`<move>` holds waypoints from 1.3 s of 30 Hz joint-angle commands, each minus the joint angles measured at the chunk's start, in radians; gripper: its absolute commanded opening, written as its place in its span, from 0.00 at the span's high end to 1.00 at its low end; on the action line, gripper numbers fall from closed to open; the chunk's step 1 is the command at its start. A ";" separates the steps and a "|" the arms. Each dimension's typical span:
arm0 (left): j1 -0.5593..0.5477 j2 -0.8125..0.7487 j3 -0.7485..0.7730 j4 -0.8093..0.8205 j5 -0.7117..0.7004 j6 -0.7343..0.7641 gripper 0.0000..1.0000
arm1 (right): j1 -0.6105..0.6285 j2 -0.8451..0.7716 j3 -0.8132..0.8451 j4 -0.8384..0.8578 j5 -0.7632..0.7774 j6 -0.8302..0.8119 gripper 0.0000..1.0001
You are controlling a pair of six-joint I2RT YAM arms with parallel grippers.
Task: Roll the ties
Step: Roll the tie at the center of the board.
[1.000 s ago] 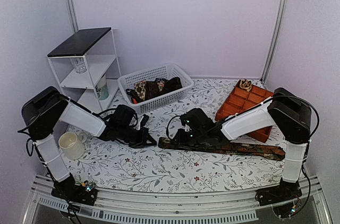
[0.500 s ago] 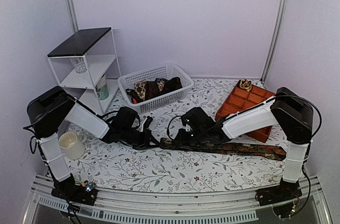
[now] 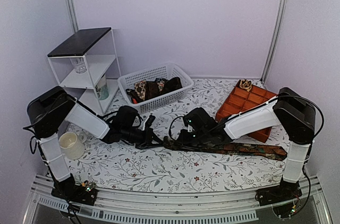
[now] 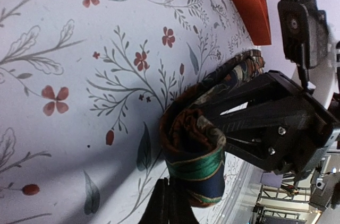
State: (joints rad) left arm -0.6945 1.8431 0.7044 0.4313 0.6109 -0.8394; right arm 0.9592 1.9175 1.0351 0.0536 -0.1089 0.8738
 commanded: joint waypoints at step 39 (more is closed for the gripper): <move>-0.132 0.096 0.265 -0.179 -0.038 0.045 1.00 | -0.083 -0.337 -0.345 0.184 0.113 0.085 0.75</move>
State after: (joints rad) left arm -0.7990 1.9156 0.9306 0.2852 0.5880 -0.8127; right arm 0.8822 1.6764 0.7162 0.2497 -0.0341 0.9466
